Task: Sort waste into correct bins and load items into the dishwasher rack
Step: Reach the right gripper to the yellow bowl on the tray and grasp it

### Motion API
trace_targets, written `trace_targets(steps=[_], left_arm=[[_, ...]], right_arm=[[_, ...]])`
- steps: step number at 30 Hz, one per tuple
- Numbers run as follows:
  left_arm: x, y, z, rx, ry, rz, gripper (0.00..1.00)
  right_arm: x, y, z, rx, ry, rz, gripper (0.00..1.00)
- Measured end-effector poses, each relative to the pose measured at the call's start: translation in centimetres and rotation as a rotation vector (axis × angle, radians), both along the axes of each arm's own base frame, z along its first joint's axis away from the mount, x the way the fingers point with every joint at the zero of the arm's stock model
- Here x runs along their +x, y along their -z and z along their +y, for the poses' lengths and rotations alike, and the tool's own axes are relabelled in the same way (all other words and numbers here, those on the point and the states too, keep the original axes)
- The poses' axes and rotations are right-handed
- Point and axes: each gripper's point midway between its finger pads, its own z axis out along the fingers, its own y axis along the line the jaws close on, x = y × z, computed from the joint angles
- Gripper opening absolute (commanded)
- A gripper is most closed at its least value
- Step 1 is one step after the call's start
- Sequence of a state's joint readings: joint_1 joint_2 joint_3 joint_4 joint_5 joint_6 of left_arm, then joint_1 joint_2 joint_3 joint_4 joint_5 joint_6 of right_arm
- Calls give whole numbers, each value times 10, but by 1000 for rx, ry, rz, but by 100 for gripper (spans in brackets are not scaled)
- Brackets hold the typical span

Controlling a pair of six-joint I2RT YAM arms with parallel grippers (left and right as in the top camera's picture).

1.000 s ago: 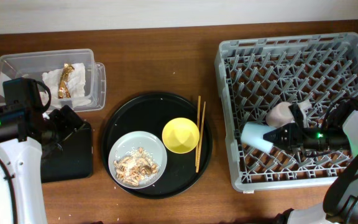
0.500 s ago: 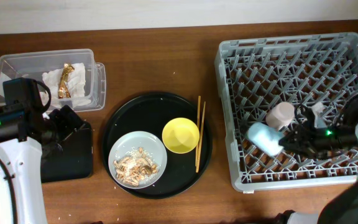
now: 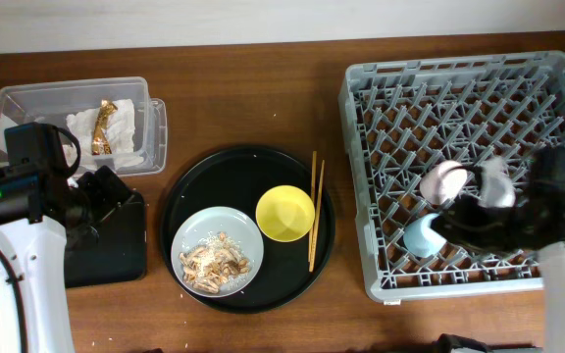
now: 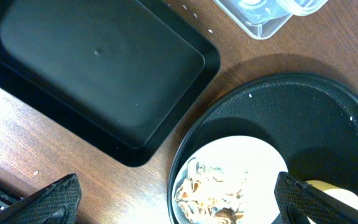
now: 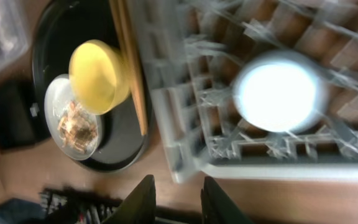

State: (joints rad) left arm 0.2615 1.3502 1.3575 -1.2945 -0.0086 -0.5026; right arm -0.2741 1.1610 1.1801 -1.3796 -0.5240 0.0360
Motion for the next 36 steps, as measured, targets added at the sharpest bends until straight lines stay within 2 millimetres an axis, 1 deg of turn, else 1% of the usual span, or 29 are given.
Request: trace_targets(steps=[2,3,4,5,6,7,8,9,10,12,14,15,17,18,19,20,21,22,23,27,29,30,32,33,35,36], left_arm=[[0,0,0,0,0,-1,99],[0,0,0,0,0,-1,99],[0,0,0,0,0,-1,99],[0,0,0,0,0,-1,99],[0,0,0,0,0,0,99],[0,0,0,0,0,-1,99],[1,0,0,1,0,-2,99],[1,0,0,1,0,-2,99],[0,0,0,1,0,-2,99],[0,0,0,-2,0,0,99],[0,0,0,1,0,-1,99],[0,0,0,1,-1,-2,99],[0,0,0,0,0,-1,99],[0,0,0,0,0,-1,99],[0,0,0,0,0,0,99],[0,0,0,0,0,-1,99],[0,0,0,0,0,-1,99],[0,0,0,0,0,-1,99],[0,0,0,0,0,-1,99],[0,0,0,0,0,-1,99],[0,0,0,0,0,-1,99],[0,0,0,0,0,-1,99],[0,0,0,0,0,-1,99],[0,0,0,0,0,-1,99],[0,0,0,0,0,-1,99],[0,0,0,0,0,-1,99]], right_arm=[[8,-6,41,9,-167,-66,30],[13,-8,62,0,-231,-104,36],[18,-11,84,-14,-292,-145,49],[20,-13,98,-25,-329,-165,61],[22,-15,122,-28,-378,-189,64],[20,-17,147,-26,-436,-196,64],[17,-15,165,-34,-479,-168,64],[16,-14,177,-54,-513,-130,64],[20,-11,198,-82,-554,-87,63],[26,2,220,-159,-592,2,61],[51,25,250,-265,-590,50,56],[60,32,260,-290,-586,49,54],[83,61,283,-341,-557,47,45],[89,73,289,-354,-536,52,42],[94,87,293,-368,-512,67,41],[95,93,293,-372,-489,79,41],[99,109,294,-389,-469,99,41],[102,118,295,-395,-444,112,41],[104,126,296,-401,-418,126,41],[102,144,293,-435,-366,167,41],[102,157,293,-455,-353,191,41],[100,165,292,-465,-347,208,39],[100,172,290,-476,-342,222,20],[99,172,290,-477,-336,226,12],[99,172,290,-476,-338,226,4],[98,172,290,-478,-335,232,4]])
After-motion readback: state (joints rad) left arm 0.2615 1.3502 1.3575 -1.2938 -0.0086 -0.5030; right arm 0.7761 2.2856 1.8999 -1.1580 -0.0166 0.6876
